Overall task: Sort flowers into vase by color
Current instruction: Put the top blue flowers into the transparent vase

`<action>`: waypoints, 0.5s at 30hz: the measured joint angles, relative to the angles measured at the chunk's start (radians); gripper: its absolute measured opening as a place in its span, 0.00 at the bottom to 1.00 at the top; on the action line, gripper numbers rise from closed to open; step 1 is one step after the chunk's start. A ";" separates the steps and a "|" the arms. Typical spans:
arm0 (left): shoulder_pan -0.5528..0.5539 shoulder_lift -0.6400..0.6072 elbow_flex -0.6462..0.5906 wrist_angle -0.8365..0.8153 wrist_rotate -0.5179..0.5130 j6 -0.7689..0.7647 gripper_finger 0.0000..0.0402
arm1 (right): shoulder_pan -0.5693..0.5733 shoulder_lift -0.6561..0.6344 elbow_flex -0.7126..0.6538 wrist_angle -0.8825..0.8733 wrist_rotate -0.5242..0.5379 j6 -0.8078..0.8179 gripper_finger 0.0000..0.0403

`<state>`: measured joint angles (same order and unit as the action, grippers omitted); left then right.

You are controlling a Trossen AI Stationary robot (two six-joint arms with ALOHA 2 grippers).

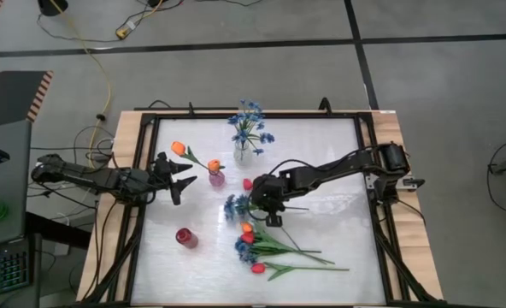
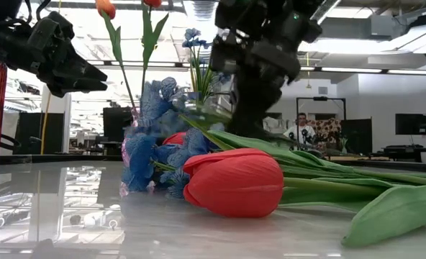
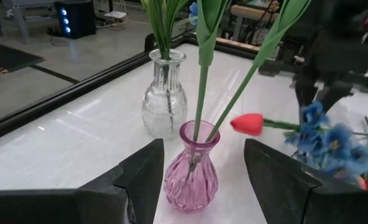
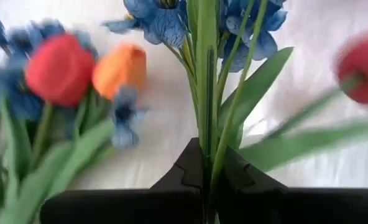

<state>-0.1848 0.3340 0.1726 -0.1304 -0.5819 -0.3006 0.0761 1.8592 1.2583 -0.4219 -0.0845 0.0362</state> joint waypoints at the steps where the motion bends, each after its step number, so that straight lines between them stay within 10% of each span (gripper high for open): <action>1: 0.000 0.000 0.000 -0.002 -0.001 -0.003 0.52 | 0.000 -0.007 0.006 -0.011 0.000 0.000 0.09; 15: 0.000 0.020 -0.001 -0.019 -0.003 -0.023 0.52 | 0.000 -0.135 0.018 -0.068 0.000 -0.003 0.10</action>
<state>-0.1848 0.3536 0.1719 -0.1493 -0.5850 -0.3240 0.0765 1.7242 1.2758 -0.4896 -0.0845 0.0334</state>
